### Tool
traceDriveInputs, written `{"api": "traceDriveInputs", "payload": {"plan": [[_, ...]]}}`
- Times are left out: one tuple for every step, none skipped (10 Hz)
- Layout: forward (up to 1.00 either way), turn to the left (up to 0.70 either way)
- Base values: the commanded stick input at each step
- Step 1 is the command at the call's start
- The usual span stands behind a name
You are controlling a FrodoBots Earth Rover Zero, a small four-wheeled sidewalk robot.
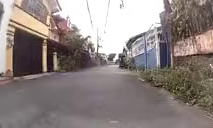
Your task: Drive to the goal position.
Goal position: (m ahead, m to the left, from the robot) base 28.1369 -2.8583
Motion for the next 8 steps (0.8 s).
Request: {"api": "traceDriveInputs", "payload": {"plan": [[1.00, 0.00], [1.00, 0.00], [1.00, 0.00], [1.00, 0.00], [1.00, 0.00], [1.00, 0.00], [1.00, 0.00], [1.00, 0.00]]}}
